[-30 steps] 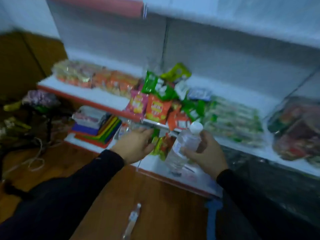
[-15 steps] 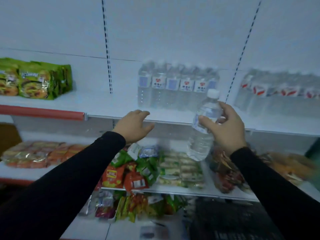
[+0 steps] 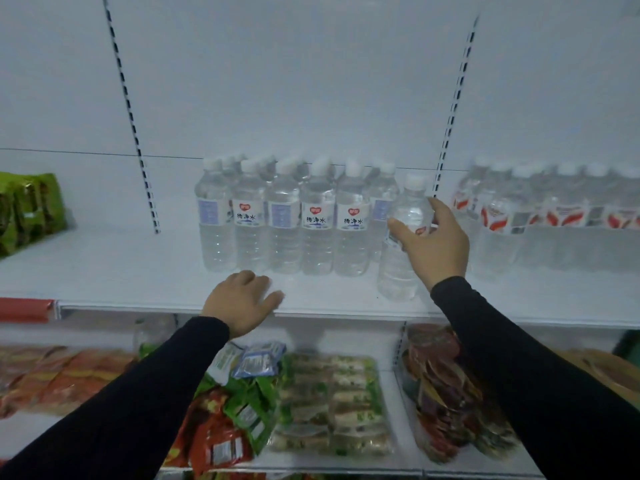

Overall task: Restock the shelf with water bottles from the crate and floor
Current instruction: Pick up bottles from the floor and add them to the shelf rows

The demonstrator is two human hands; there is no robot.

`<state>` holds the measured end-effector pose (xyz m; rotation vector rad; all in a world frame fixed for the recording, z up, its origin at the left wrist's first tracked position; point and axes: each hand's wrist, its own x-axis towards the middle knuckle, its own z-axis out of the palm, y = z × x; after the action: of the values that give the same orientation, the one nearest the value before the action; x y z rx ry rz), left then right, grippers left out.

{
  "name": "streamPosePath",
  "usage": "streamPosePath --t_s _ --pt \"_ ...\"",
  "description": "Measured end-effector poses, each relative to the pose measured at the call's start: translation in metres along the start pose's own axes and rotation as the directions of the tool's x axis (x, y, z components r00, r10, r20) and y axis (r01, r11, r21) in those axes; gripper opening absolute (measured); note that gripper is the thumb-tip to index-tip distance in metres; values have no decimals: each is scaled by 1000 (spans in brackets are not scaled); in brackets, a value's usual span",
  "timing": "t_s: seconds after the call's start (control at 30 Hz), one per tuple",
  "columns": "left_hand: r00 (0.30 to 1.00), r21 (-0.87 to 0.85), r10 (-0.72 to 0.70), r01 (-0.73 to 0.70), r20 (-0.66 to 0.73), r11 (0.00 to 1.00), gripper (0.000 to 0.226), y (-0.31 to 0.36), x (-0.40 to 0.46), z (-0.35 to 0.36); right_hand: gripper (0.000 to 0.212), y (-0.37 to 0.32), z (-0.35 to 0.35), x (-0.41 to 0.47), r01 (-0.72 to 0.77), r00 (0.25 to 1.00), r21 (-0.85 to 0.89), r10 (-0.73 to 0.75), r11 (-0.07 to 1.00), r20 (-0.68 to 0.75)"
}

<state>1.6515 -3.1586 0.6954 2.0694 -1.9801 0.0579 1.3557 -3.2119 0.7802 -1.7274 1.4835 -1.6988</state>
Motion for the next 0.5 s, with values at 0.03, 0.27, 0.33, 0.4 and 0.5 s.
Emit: streamPosePath --t_s 0.03,0.27,0.33,0.4,0.5 --pt "999 18 6 -5 -38 1000 83 -1 1 4 72 5 4 6 -13 1000 -5 13 1000 -8" --pt "996 49 -2 7 -94 999 81 1 3 8 78 20 22 13 34 999 -65 -34 997 -3" --pt "996 50 2 2 -93 999 81 0 3 8 82 24 20 9 32 999 -65 -30 997 26" --pt "996 42 4 -1 -84 999 82 -1 4 8 75 29 16 5 23 997 -36 -20 999 73" --pt "997 52 11 -7 -79 999 83 -2 4 8 57 41 11 -9 35 988 -30 -30 999 155"
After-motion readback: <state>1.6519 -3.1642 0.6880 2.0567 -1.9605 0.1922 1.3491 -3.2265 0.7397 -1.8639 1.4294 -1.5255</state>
